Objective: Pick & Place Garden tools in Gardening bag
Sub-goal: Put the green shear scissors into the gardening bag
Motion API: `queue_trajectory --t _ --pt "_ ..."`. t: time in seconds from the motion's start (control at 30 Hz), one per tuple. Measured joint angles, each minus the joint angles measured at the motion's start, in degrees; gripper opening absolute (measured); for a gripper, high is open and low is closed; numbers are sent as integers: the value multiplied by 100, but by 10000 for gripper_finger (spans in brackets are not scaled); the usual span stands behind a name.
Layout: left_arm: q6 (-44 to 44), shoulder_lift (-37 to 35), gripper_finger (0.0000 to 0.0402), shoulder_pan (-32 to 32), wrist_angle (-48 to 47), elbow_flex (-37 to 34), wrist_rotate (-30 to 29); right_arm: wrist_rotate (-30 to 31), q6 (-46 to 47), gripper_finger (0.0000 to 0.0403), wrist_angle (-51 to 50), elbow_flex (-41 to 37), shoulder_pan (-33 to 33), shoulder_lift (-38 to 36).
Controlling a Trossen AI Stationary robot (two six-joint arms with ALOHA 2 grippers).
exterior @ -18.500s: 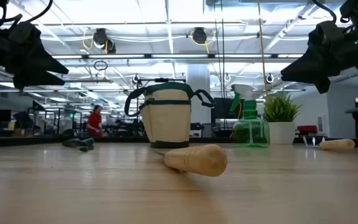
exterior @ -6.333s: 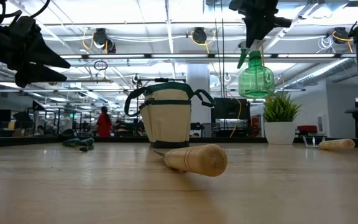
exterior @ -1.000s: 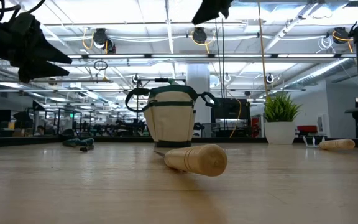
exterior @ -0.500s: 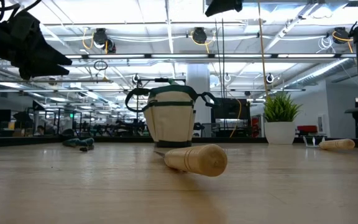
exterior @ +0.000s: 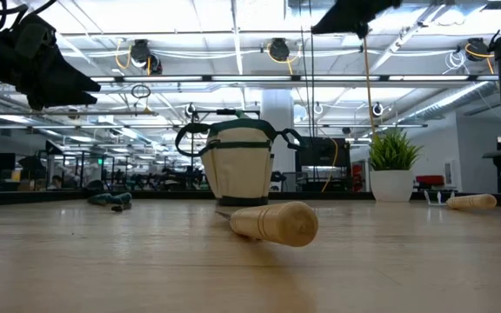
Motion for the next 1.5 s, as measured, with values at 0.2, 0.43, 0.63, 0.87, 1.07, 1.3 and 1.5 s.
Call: queue_trajectory --t 0.2,0.43,0.63,0.87,1.07,1.3,1.5 --pt "-292 118 253 1 8 0 127 1 377 4 443 -960 0 -942" --pt "-486 950 253 -1 211 136 457 1 639 4 439 -1637 0 -1976" --pt "-650 1957 253 16 194 661 435 3 634 4 436 -1943 0 -2641" --pt "-1083 3179 253 14 -222 1507 411 -8 662 4 382 -2366 0 -3308" --pt "-1723 4075 253 16 -925 2307 443 -28 763 4 365 -2724 0 -3750" --pt "-2808 4798 253 16 -1627 3011 625 -164 633 4 345 -3050 -2 -4163" --pt "-4072 5285 253 14 -2084 3359 1123 -165 580 4 305 -3186 -2 -4492"
